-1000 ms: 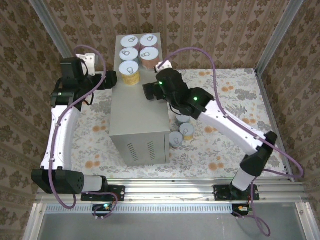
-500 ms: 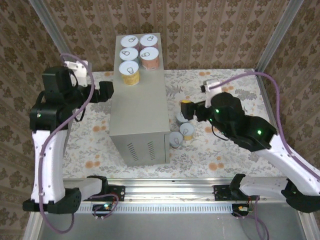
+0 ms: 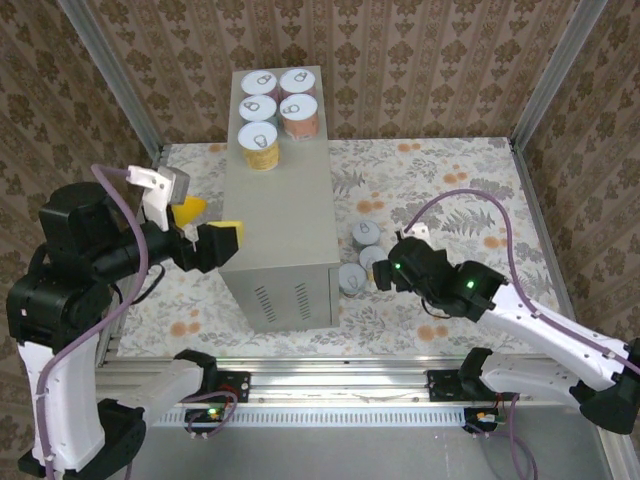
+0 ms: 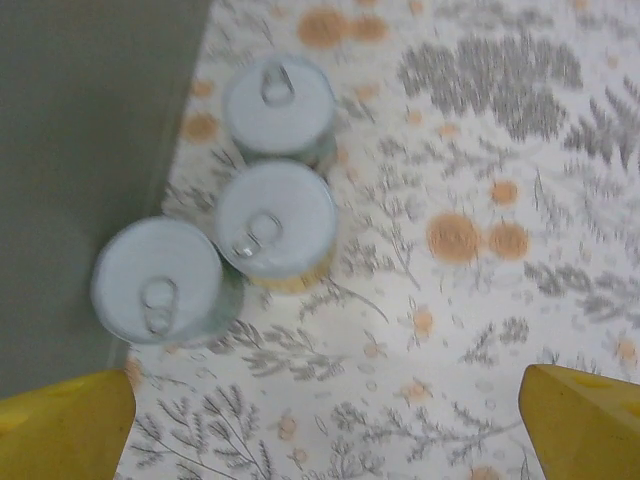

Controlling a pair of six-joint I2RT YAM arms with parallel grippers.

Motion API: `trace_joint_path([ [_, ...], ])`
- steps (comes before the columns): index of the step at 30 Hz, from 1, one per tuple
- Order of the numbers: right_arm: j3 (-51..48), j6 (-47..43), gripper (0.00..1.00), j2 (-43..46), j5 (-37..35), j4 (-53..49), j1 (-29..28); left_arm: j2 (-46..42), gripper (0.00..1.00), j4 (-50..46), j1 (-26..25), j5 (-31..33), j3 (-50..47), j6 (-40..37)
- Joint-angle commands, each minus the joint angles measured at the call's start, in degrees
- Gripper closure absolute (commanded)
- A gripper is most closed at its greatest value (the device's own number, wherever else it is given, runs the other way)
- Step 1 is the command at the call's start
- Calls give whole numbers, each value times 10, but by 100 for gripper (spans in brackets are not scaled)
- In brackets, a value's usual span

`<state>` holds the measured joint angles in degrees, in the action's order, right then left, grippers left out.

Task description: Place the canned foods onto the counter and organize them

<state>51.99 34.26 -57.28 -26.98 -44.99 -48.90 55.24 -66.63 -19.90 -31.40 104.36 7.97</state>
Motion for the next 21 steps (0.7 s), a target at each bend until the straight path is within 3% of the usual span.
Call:
trace_joint_path([
  [1, -44, 67, 0, -12, 3, 22, 7, 0, 0, 7, -9, -42, -4, 12],
  [8, -106, 65, 0, -64, 43, 104, 37, 8, 0, 39, -21, -75, -23, 16],
  [21, -83, 6, 0, -202, 110, 226, 94, 24, 0, 45, -48, -26, -14, 5],
])
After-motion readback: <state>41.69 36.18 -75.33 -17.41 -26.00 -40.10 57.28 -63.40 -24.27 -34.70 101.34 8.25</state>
